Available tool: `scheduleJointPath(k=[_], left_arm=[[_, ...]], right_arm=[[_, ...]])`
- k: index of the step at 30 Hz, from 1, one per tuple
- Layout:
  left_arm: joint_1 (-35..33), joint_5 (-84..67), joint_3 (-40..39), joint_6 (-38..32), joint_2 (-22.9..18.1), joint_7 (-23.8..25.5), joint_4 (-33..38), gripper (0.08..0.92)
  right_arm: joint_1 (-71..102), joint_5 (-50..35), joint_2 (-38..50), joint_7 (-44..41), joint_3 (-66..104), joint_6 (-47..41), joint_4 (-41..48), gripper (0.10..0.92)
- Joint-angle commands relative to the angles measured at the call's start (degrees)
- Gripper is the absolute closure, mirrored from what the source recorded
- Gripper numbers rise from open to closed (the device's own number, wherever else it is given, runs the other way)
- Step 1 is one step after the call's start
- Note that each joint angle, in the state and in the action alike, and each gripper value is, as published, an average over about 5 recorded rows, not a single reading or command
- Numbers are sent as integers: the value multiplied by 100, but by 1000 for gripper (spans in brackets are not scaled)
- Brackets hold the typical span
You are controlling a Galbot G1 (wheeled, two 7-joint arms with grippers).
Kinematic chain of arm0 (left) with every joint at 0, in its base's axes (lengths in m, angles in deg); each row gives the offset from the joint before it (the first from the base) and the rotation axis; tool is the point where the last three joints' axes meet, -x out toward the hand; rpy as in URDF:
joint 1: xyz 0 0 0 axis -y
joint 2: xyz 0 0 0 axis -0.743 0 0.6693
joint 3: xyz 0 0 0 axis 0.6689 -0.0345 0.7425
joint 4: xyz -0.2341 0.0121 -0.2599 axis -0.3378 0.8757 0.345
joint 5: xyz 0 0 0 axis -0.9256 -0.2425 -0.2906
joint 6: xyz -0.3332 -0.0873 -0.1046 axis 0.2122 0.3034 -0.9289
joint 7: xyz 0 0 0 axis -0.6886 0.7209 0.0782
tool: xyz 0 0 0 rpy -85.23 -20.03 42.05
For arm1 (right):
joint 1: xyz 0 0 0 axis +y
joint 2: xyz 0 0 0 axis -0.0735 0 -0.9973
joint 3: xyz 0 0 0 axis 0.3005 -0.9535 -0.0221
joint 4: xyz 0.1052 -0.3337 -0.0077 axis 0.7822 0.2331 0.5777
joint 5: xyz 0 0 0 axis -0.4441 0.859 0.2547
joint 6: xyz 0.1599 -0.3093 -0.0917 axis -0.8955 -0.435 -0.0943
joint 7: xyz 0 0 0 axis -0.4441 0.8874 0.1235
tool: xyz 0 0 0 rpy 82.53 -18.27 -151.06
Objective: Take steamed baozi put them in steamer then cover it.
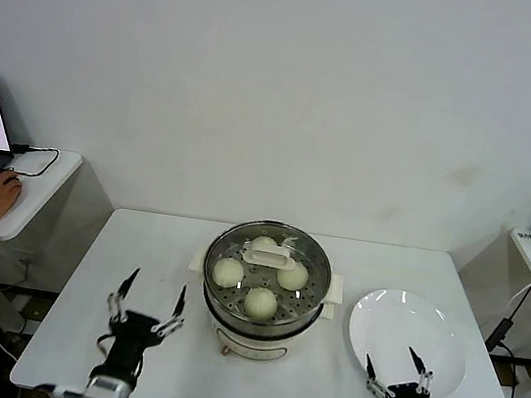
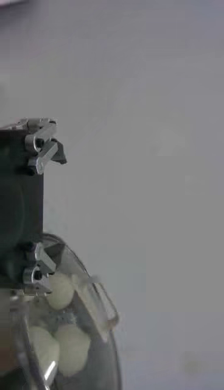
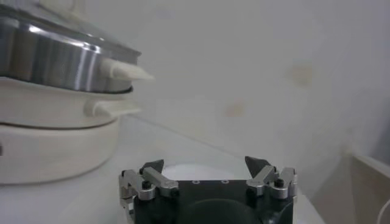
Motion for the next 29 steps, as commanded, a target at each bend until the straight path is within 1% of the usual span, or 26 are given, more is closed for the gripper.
scheduleJointPath(k=[1,10,18,29], left_arm=[[-1355,-1949,663,-1018,-205,-258,-32,177],[-1696,-2030,580,-955,-271,70,-62,177],[-1736,-1870,600,-862,-349,177,-201,177],[-1770,-1719,623,-774,-291,333,-318,177]], right_arm=[[780,-748,154,-122,-124,14,-334,203],[1055,-850,149,-109,-164,13,-471,203],[1068,-831,156,-49,-348,-98,-620,202],[1147,-756,157,11,-438,-137,-716,202]])
